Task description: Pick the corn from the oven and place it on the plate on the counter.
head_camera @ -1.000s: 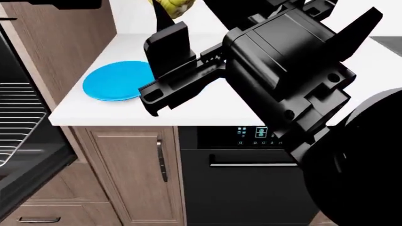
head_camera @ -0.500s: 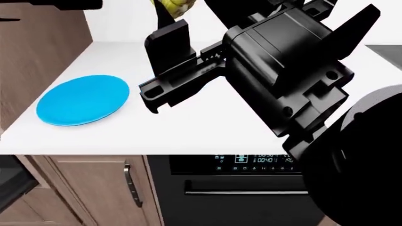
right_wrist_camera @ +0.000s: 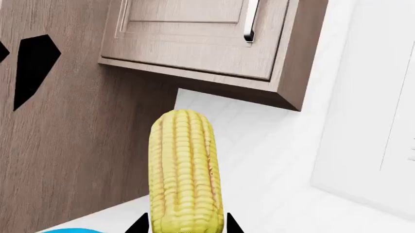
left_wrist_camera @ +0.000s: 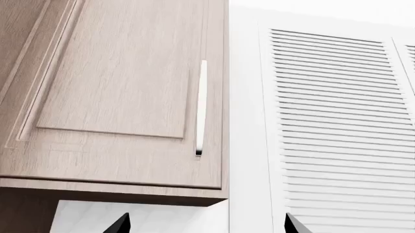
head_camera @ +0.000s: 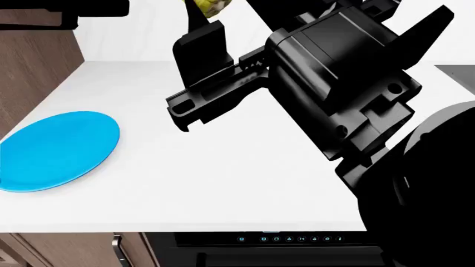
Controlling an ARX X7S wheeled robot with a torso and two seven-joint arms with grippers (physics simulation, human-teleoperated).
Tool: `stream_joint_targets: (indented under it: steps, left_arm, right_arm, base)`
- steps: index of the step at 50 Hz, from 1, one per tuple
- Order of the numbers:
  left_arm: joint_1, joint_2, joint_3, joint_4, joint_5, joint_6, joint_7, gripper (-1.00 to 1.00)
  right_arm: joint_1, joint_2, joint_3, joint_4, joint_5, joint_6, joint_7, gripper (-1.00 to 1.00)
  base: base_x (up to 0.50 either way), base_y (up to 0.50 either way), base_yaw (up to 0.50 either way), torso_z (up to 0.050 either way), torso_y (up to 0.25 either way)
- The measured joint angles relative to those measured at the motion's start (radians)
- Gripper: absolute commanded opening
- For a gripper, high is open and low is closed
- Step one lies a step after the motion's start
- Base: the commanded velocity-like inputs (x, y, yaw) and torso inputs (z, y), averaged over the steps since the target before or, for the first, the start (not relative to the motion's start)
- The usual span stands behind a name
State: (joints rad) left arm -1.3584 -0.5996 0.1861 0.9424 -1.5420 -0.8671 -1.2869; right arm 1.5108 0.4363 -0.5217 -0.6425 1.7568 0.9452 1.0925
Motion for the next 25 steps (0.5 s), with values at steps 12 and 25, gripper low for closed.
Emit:
stream_joint_targets:
  steps: [12, 25]
  left_arm:
    - [0.001, -0.001, 0.002, 0.000, 0.005, 0.003, 0.006, 1.00]
    - [0.002, -0.003, 0.003, 0.002, 0.006, 0.008, 0.005, 1.00]
  right_arm:
    - [0.007, 0.001, -0.011, -0.001, -0.016, 0.007, -0.005, -1.00]
    - [0.010, 0.002, -0.018, 0.000, -0.023, 0.005, -0.011, -1.00]
  base:
    - [0.02, 0.00, 0.38, 0.000, 0.000]
    - [0.08, 0.01, 0.50, 0.000, 0.000]
